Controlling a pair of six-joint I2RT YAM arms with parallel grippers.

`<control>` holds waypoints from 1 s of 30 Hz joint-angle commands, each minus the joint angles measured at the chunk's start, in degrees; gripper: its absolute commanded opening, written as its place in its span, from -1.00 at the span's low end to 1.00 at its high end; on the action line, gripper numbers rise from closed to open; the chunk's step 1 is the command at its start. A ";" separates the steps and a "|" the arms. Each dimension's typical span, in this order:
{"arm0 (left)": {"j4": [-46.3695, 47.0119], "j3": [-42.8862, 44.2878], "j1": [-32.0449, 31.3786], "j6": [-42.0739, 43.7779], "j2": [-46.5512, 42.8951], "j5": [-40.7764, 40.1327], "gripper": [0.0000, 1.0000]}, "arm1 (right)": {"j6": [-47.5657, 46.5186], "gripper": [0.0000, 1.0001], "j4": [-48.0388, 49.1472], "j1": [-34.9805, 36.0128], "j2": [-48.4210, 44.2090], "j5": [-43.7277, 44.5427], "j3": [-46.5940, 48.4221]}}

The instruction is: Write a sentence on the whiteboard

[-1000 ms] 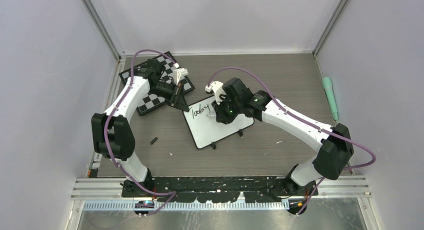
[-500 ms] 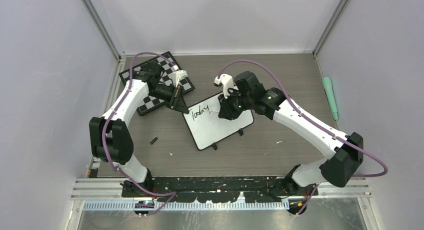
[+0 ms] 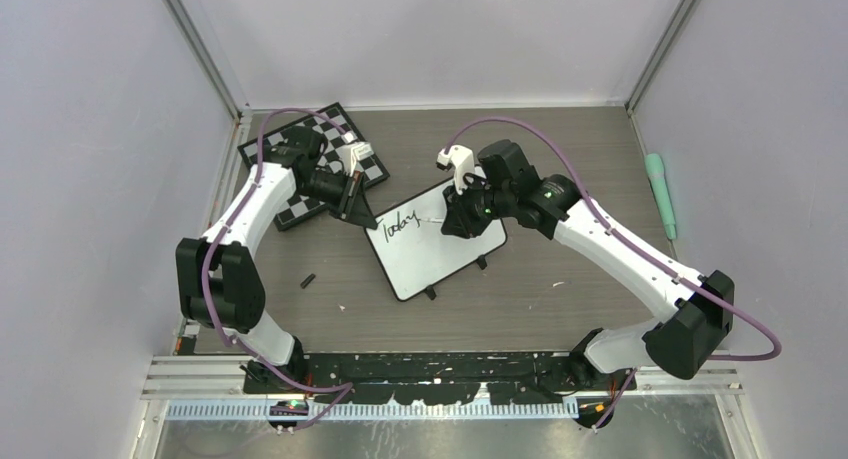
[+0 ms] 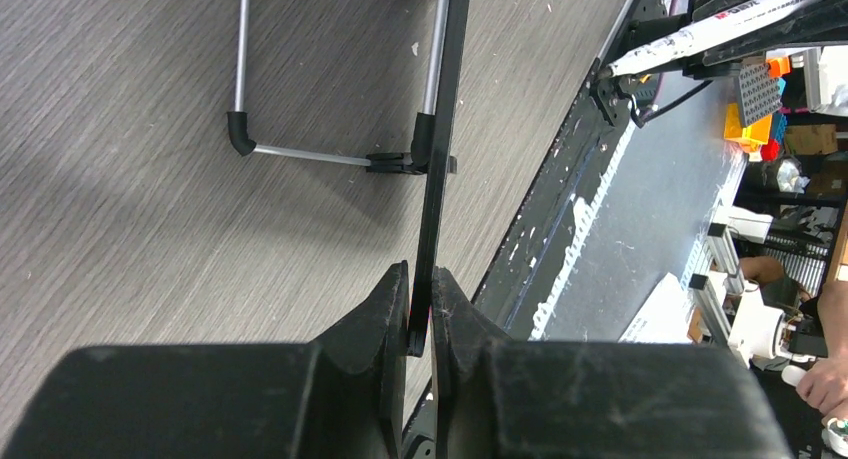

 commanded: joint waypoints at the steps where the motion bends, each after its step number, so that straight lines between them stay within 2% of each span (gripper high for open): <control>1: -0.07 -1.10 -0.06 -2.10 -1.87 -0.85 -1.00 | 0.64 -0.99 1.96 -0.38 -1.67 -1.42 -0.20; 30: -1.59 -3.06 -0.42 -3.31 -2.41 0.55 -1.00 | 0.54 -0.99 2.27 -0.29 -2.01 -7.04 -1.73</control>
